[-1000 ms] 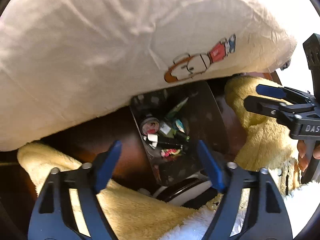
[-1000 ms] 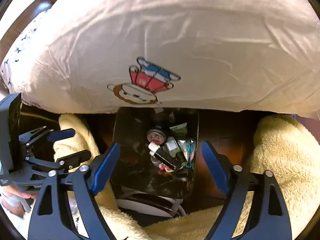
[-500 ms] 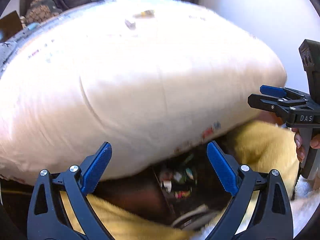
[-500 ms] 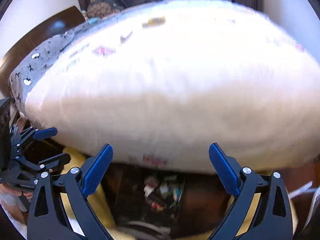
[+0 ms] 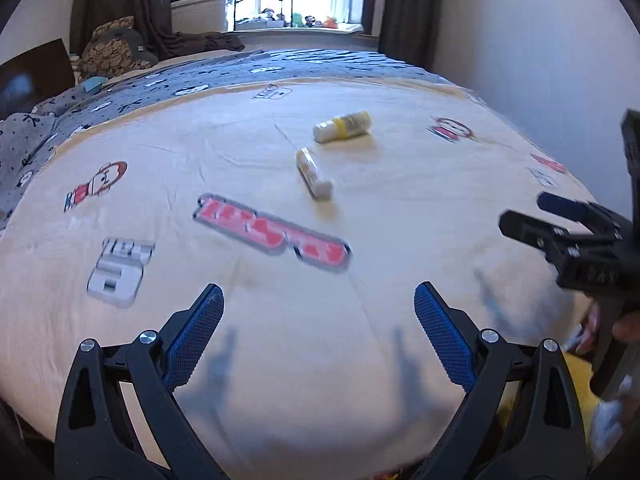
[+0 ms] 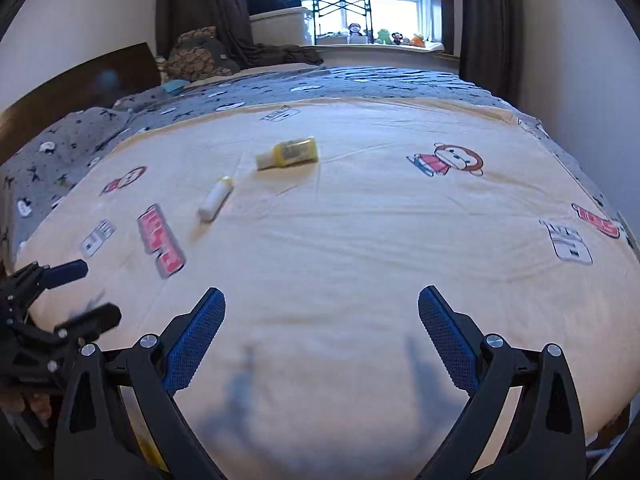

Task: Collect trash
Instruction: 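Raise both open tools back over the two remaining bottles, then grasp the white tube with the left tool while the right tool grasps the yellow bottle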

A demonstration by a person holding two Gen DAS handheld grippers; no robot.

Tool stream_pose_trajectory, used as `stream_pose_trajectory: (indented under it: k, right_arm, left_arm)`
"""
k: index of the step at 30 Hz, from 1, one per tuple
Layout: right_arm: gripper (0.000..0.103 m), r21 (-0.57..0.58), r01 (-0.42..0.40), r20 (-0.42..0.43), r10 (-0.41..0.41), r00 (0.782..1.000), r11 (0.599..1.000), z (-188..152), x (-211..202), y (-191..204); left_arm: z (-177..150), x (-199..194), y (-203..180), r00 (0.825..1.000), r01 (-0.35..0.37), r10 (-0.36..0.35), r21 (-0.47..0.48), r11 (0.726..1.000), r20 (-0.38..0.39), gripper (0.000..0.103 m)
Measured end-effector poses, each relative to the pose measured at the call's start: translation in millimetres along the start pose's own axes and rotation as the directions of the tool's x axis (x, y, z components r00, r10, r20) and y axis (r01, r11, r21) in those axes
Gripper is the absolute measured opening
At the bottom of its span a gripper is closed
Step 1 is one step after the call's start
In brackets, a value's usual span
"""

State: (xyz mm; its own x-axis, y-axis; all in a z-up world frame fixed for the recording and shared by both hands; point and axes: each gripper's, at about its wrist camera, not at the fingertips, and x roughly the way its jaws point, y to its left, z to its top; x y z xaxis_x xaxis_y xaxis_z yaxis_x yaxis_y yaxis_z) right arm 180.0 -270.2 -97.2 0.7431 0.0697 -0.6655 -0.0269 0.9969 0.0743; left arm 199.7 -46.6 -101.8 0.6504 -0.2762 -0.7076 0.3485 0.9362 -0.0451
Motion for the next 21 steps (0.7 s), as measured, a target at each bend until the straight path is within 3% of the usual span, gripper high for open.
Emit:
stream_pose_trajectory:
  k: [8,12,14,15,19,21]
  right_arm:
    - [0.097,-0.009,0.086,-0.021,-0.086,0.996,0.996,34,45,-14]
    - [0.097,0.002,0.088,-0.012,-0.088,0.996,0.996,46,54,-23]
    - [0.097,0.000,0.095,-0.012,-0.095,0.995,0.995,51,60,-26]
    - [0.097,-0.002,0.096,-0.013,-0.096,0.995,0.995,54,63,-26]
    - [0.097,-0.010,0.072,-0.018,-0.072,0.997,0.997,66,81,-18]
    - [0.097,-0.014,0.046,-0.022,-0.046,0.999,0.999,74,92,-9]
  left_arm:
    - [66,80,5,0.997,-0.062,0.061,-0.016,0.998,-0.043,0.088]
    - [75,113,5,0.995,-0.029,0.027,-0.024,0.999,-0.098,0.065]
    - [79,123,3,0.994,-0.033,0.032,-0.002,0.999,-0.104,0.063]
    - [81,124,2,0.995,-0.024,0.024,0.006,1.000,-0.101,0.057]
    - [91,128,11,0.995,0.010,-0.008,0.010,1.000,-0.103,0.020]
    - [93,127,18,0.995,0.003,-0.002,0.011,1.000,-0.101,0.018]
